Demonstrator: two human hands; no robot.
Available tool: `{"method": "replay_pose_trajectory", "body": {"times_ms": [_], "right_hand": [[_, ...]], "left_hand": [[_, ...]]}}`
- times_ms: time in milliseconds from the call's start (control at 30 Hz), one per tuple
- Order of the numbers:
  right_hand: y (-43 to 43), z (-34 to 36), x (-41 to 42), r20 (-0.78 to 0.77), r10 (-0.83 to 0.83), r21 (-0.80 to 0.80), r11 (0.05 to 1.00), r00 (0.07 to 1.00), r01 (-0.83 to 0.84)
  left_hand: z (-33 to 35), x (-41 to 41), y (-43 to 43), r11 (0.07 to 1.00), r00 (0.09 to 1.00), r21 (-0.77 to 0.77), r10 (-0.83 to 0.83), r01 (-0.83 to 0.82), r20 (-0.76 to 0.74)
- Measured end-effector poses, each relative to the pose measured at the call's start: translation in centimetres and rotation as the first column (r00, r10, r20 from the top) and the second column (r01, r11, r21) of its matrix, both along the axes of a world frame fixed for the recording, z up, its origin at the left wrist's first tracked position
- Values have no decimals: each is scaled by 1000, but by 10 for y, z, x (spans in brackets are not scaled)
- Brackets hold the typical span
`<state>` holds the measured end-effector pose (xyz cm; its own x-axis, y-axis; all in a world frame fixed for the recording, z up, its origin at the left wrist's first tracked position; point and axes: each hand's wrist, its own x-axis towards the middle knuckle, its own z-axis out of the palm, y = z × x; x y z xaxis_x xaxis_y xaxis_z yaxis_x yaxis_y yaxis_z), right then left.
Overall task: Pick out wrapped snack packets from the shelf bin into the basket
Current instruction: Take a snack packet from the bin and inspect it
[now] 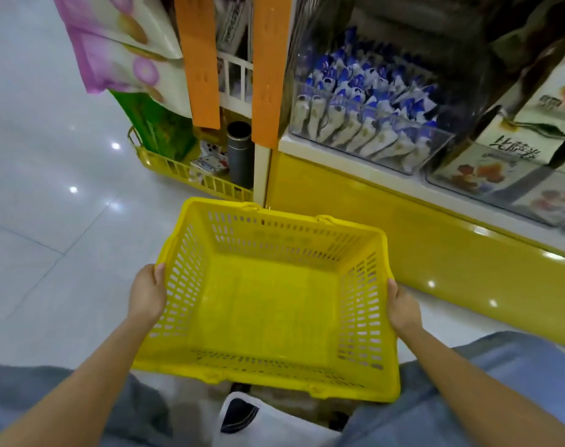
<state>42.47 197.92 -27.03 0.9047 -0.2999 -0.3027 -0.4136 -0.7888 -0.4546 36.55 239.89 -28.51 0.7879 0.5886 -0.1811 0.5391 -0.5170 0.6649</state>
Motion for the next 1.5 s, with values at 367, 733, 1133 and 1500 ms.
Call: {"method": "replay_pose_trajectory", "body": {"times_ms": [367, 733, 1133, 1500], "right_hand": [[14, 47, -9, -225, 115, -42, 991, 968, -128], [78, 206, 86, 524, 484, -102, 853, 701, -512], [179, 227, 261, 366, 536, -7, 819, 761, -574], [181, 222, 267, 495, 479, -88, 857, 724, -507]], "left_hand": [[41, 10, 0, 994, 966, -16, -108, 107, -236], [191, 108, -64, 750, 744, 433, -628, 500, 229], [212, 212, -110, 405, 465, 711, -877, 575, 124], [216, 205, -109, 420, 454, 681, -880, 600, 142]]}}
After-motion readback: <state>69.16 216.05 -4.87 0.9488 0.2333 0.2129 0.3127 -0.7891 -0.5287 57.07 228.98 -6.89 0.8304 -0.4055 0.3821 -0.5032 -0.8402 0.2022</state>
